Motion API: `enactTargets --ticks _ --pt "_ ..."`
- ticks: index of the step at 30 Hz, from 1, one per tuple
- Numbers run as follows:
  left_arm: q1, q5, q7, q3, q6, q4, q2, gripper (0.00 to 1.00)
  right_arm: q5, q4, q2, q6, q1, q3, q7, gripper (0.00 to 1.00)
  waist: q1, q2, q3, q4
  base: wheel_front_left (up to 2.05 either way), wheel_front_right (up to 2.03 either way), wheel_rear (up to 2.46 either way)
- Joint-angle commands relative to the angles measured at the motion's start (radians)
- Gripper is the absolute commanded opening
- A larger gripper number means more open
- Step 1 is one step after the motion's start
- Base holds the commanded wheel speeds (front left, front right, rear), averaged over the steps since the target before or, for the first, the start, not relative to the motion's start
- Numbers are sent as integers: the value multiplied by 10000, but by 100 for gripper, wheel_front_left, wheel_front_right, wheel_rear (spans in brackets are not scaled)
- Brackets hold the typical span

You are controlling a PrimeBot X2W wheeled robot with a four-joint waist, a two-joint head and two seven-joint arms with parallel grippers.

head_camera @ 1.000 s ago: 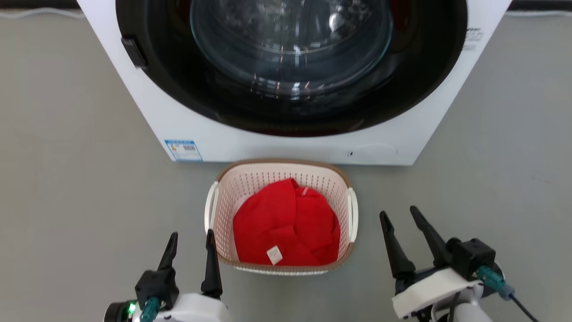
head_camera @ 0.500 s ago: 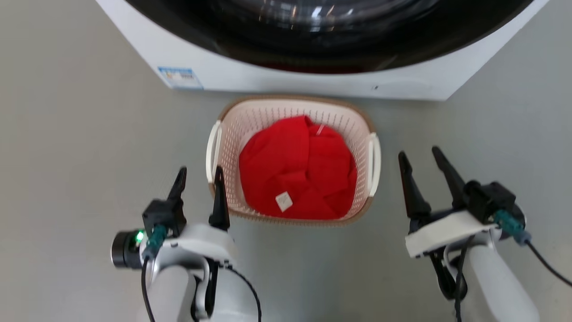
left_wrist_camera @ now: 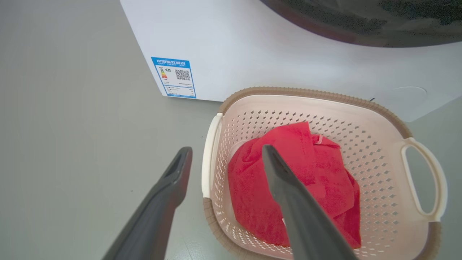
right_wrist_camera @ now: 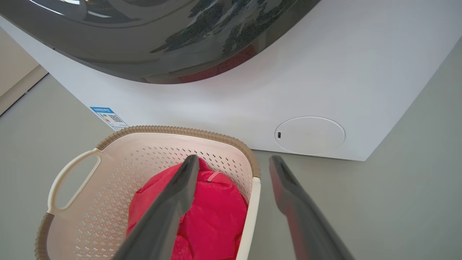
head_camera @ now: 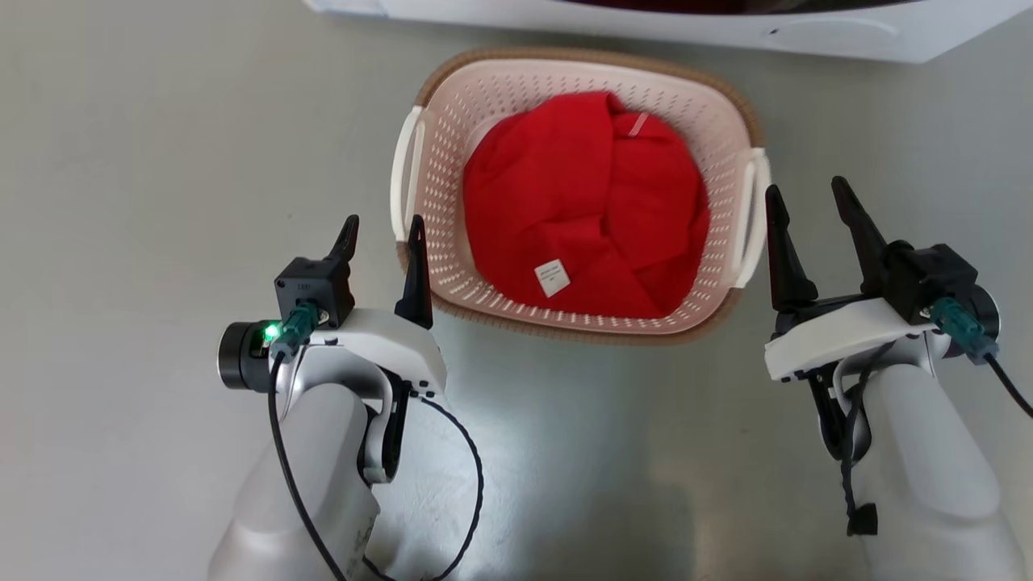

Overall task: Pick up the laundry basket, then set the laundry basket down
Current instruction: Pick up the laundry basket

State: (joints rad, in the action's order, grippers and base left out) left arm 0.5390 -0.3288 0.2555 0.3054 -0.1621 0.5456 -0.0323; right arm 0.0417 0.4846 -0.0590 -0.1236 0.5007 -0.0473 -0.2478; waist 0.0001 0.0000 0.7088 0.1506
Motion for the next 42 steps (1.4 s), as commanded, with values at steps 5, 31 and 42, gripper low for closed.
enactTargets --ticks 5,31,42 --pt "600 -456 63 -60 154 724 -179 100 -391 323 88 -71 312 -26 -139 100 -1 0 590 372 0 0 0" --pt "3038 -918 63 730 564 3115 -179 100 -1182 1058 88 -71 799 -816 -140 100 -1 0 2372 678 0 0 0" --pt "3282 -1064 63 827 661 3952 -179 100 -1095 977 88 -71 614 -501 -140 100 -1 0 2478 516 0 0 0"
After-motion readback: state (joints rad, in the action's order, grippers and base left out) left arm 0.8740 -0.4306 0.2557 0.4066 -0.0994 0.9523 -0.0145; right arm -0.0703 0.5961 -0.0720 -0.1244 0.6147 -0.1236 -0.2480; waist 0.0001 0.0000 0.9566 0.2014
